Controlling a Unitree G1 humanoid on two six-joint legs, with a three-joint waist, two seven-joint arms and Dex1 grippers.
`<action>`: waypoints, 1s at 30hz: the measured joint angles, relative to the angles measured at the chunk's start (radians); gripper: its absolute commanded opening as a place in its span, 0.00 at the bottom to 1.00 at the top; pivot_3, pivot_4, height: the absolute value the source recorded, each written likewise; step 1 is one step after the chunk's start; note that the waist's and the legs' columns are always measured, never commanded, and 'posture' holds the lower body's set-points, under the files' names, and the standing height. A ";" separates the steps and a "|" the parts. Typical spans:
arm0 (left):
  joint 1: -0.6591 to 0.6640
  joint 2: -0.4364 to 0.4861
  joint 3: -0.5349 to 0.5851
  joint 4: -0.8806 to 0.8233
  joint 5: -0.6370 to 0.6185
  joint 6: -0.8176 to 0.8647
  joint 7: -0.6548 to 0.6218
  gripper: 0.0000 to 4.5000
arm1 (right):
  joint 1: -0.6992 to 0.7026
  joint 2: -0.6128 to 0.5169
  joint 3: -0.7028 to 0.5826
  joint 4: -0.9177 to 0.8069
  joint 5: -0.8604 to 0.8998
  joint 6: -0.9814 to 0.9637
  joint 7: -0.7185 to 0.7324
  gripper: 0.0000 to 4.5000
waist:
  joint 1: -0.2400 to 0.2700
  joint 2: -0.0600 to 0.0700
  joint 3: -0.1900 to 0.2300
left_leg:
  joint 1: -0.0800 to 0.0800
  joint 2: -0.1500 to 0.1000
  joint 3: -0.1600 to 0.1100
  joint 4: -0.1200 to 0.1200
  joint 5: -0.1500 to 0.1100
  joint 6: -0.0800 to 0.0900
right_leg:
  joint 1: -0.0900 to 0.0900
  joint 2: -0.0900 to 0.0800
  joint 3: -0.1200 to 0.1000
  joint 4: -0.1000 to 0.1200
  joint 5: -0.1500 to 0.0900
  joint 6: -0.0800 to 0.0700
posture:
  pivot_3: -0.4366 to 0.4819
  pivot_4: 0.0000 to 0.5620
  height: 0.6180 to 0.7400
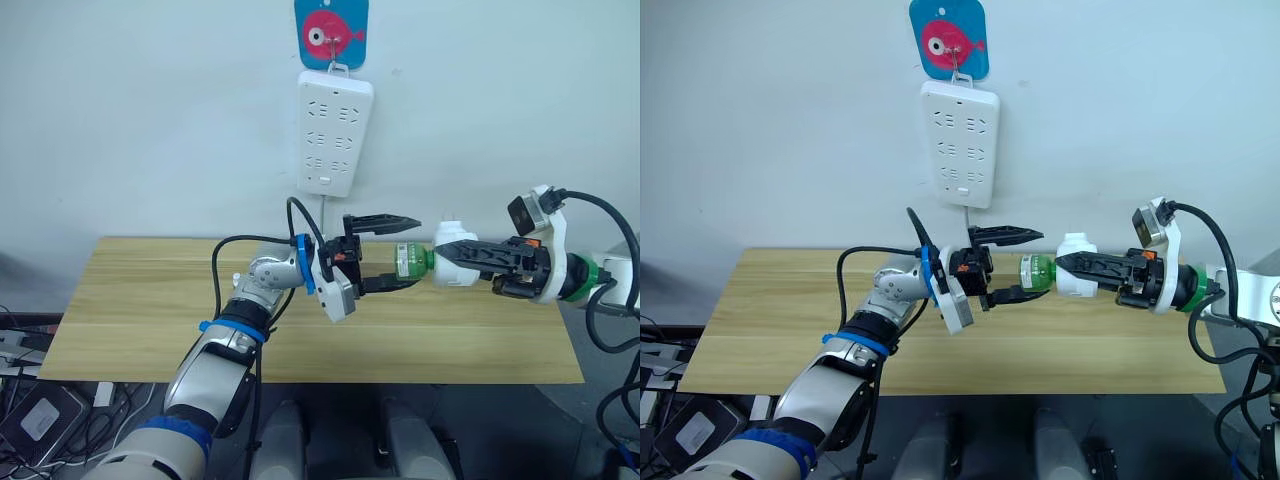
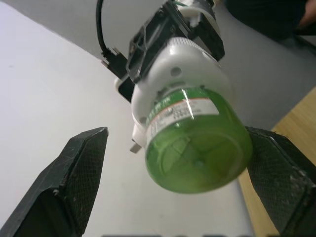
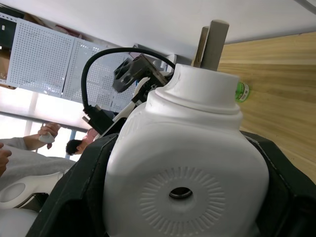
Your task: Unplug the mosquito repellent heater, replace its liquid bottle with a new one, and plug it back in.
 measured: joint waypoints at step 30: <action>0.046 0.231 -0.157 -0.658 -1.188 1.919 -0.194 0.50 | 0.011 -0.087 0.001 -0.080 0.017 -0.029 0.046 0.71 | -0.029 0.000 0.000 | 0.000 0.002 -0.010 0.000 0.000 0.000 | 0.001 0.002 -0.003 0.000 -0.001 0.000 | 0.30 0.48 1.00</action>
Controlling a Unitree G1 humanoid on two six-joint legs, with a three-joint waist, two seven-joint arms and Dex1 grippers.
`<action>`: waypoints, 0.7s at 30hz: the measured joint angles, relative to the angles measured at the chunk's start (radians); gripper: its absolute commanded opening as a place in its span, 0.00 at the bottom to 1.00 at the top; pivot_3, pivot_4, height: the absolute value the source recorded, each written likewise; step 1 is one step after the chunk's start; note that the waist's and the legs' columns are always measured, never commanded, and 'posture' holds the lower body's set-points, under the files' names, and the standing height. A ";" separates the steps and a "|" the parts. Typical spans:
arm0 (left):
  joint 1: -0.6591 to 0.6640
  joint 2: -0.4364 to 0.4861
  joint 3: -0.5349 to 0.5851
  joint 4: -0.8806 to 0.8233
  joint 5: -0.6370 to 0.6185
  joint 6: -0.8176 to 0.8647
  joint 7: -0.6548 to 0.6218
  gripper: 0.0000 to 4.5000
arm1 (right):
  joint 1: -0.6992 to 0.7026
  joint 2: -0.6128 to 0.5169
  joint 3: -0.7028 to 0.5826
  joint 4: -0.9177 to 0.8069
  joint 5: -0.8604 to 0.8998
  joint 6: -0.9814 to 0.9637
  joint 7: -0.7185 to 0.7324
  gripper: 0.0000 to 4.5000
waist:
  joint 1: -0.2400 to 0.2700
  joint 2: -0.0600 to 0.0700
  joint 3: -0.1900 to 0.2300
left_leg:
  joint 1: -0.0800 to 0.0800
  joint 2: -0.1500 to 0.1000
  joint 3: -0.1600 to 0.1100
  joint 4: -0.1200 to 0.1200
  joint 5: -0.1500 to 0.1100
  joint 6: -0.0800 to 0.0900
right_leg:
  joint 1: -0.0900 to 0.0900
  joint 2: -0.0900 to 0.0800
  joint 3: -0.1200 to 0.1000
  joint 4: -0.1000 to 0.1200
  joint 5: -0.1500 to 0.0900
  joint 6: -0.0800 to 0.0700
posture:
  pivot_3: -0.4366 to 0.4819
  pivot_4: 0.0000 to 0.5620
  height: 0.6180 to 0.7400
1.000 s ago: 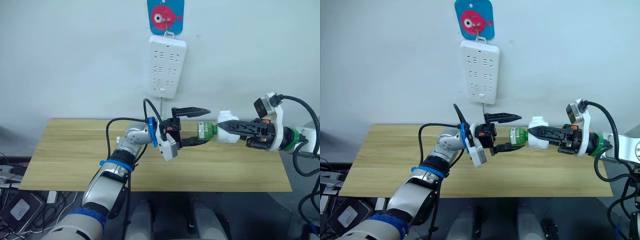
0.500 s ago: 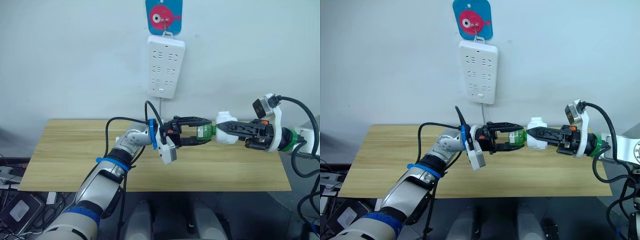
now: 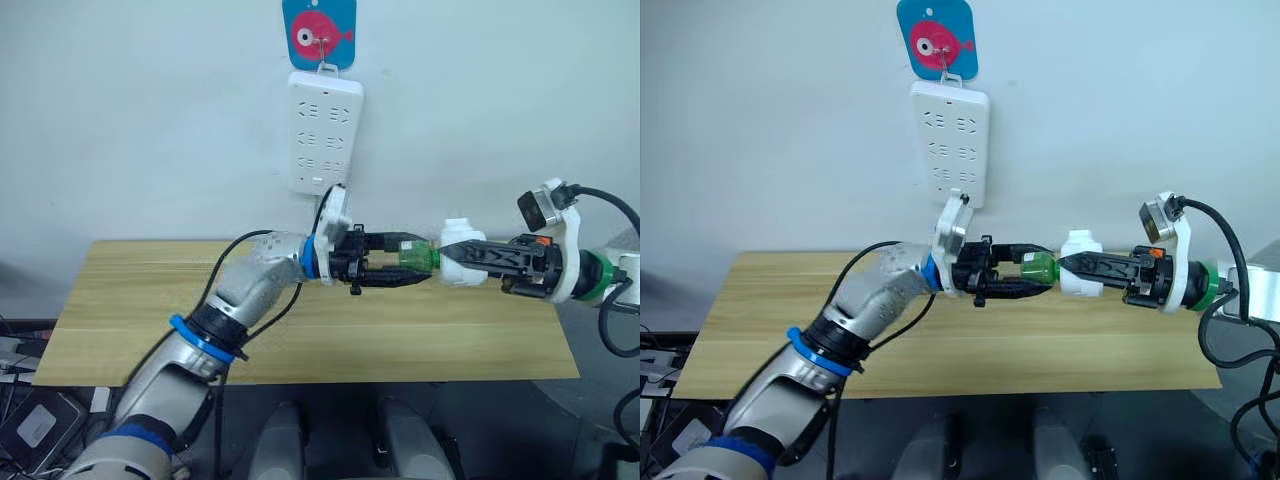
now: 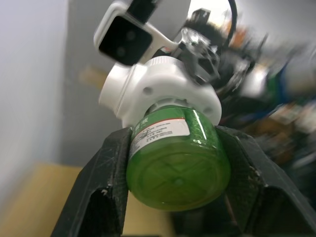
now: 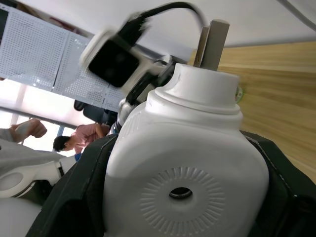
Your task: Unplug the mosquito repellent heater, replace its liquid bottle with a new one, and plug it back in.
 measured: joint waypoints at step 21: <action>0.087 0.090 0.280 0.102 -0.065 0.596 -0.090 0.50 | 0.098 -0.103 -0.022 -0.007 -0.056 -0.061 -0.128 0.71 | -0.005 0.001 0.003 | 0.000 -0.001 0.007 0.000 0.000 0.000 | 0.000 0.000 0.001 0.000 0.000 -0.001 | 0.32 0.40 1.00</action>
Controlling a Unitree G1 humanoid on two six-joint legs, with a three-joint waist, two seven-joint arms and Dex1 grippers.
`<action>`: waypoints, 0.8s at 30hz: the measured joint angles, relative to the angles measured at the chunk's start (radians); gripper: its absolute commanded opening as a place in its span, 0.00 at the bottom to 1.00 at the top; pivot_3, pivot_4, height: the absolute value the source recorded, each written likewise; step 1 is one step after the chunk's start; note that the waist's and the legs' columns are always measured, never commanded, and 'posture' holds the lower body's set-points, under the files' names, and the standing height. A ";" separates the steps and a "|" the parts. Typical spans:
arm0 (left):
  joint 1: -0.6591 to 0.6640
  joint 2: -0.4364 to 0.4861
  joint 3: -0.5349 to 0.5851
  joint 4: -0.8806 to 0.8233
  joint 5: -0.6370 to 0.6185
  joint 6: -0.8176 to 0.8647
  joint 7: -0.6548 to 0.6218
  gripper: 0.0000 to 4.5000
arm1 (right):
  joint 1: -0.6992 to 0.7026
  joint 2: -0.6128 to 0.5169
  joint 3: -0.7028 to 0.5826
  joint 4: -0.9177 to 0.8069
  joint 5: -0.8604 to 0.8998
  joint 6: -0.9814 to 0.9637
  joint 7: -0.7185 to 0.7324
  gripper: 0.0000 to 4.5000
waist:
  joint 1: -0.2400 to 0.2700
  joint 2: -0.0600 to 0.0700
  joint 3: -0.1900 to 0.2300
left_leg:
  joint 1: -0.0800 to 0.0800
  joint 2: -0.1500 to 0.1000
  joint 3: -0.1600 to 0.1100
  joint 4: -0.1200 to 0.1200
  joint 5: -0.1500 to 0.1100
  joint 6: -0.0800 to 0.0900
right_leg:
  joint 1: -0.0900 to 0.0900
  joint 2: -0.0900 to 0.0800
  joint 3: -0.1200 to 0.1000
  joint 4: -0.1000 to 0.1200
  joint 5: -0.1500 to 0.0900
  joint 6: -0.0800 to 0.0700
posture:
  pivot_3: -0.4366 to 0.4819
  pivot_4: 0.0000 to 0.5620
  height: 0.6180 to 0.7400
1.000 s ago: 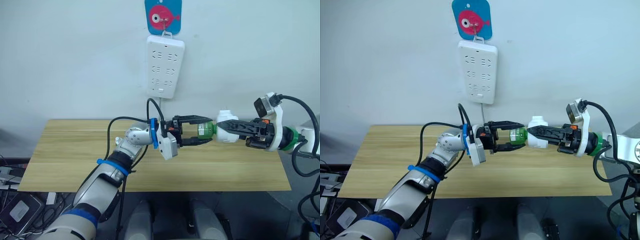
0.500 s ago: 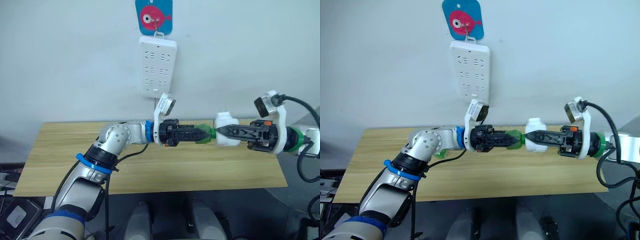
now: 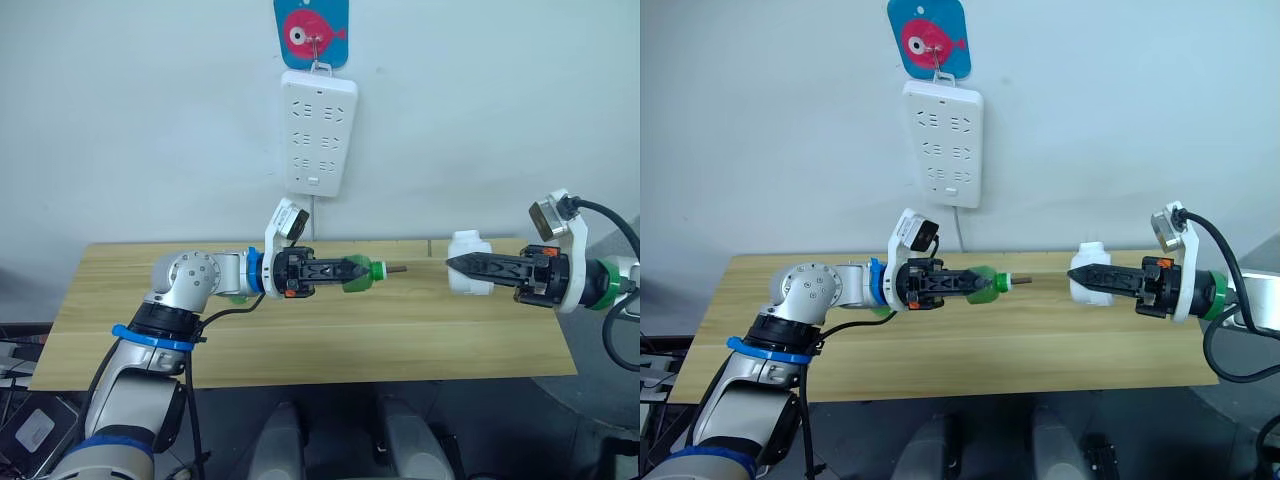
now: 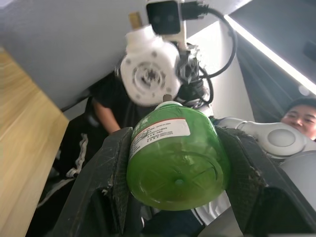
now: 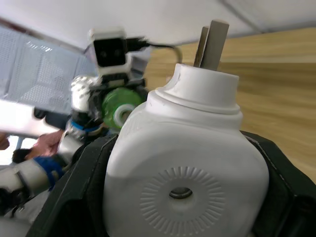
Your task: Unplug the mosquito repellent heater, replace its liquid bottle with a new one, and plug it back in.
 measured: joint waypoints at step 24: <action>0.068 -0.054 0.094 -0.089 0.077 0.023 0.054 0.50 | -0.171 0.230 0.400 0.469 -1.385 -0.235 0.291 0.71 | 0.003 0.001 0.000 | 0.001 0.000 0.004 0.000 0.000 0.000 | -0.001 -0.001 0.003 0.001 0.000 0.000 | 0.37 0.44 1.00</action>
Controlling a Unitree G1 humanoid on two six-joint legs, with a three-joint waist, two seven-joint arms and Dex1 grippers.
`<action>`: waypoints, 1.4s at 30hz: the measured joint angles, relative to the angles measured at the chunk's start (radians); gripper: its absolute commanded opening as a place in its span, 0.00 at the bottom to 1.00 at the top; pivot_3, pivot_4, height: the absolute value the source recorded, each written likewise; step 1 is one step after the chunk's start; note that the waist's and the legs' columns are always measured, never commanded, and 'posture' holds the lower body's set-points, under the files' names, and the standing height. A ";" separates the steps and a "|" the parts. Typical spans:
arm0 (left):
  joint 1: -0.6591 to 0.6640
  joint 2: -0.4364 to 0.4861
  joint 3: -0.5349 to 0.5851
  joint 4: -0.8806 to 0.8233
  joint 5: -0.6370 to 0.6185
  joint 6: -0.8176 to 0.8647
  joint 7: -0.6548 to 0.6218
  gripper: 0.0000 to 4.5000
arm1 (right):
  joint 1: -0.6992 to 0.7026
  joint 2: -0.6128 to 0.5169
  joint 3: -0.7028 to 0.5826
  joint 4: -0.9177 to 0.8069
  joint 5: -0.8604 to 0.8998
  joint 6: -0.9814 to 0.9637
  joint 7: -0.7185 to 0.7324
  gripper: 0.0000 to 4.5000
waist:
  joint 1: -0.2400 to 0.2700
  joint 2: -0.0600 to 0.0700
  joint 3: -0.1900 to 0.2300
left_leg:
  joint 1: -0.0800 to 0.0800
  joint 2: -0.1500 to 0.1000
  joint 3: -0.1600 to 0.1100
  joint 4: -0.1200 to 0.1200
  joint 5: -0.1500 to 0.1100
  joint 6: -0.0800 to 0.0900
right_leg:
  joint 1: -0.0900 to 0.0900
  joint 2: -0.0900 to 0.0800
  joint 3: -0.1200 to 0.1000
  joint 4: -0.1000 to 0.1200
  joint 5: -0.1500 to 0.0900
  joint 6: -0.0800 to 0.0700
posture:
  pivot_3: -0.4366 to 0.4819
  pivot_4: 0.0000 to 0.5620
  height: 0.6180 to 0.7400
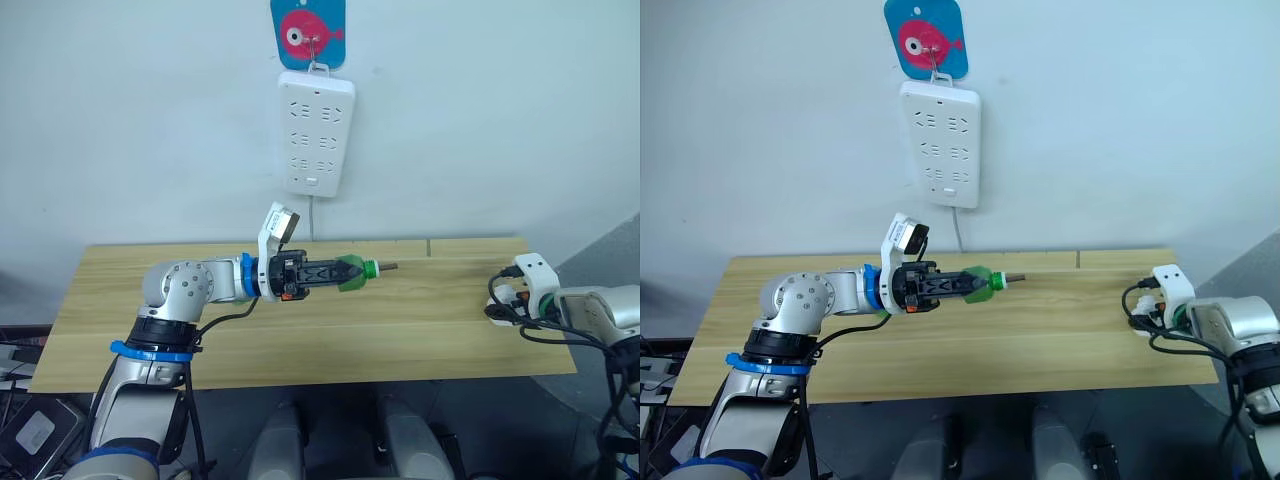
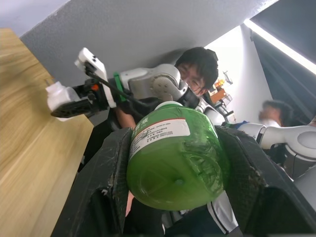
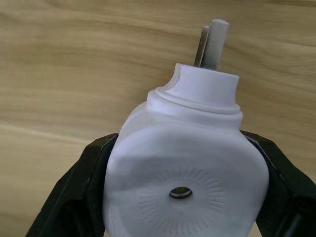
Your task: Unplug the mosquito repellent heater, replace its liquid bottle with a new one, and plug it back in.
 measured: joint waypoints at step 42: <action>0.009 -0.353 0.002 0.076 0.433 -0.662 0.164 0.50 | -0.084 0.955 -1.205 -0.958 0.535 0.610 -0.485 1.00 | -0.011 0.004 -0.004 | 0.000 0.000 0.001 -0.001 0.000 0.000 | 0.000 -0.001 0.000 0.002 0.001 0.001 | 0.25 0.41 1.00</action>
